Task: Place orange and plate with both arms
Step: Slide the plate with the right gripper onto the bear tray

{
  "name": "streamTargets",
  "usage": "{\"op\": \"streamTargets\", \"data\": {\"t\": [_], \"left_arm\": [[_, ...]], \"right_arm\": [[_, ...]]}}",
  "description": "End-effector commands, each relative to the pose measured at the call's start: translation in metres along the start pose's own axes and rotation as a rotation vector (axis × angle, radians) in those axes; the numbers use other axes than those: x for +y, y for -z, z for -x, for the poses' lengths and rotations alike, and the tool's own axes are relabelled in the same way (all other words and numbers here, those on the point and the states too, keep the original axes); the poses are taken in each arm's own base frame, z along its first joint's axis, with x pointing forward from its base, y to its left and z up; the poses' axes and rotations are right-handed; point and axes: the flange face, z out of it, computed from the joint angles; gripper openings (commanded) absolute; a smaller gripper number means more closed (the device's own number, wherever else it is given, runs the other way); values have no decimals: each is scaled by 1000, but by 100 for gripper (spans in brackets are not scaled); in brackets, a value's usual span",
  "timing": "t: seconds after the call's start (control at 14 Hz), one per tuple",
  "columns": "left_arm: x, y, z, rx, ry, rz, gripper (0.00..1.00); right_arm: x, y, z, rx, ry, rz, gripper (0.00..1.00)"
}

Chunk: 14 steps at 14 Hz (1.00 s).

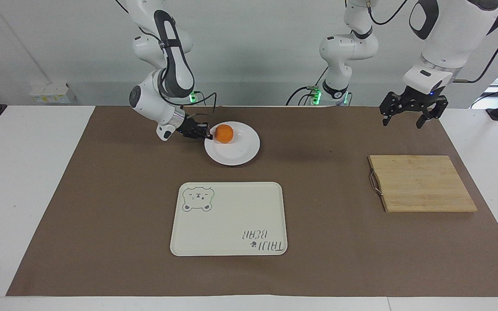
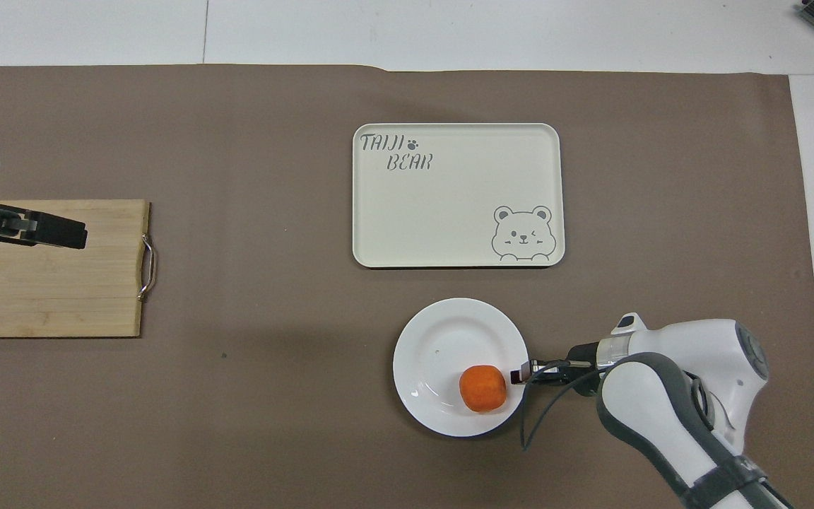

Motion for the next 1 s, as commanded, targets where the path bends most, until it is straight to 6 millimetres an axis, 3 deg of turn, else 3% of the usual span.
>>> {"op": "streamTargets", "data": {"t": [0.0,0.36,0.64,0.93], "left_arm": [[-4,31,2,-9,-29,10,100],[-34,36,6,7,-69,12,100],[-36,37,6,14,-58,0,100],[-43,37,8,14,-34,0,100]], "right_arm": [[-10,4,-18,1,-5,-52,0],[-19,23,-28,29,28,-167,0],[-8,50,-41,36,35,-284,0],[-16,61,-55,73,66,-358,0]]}}
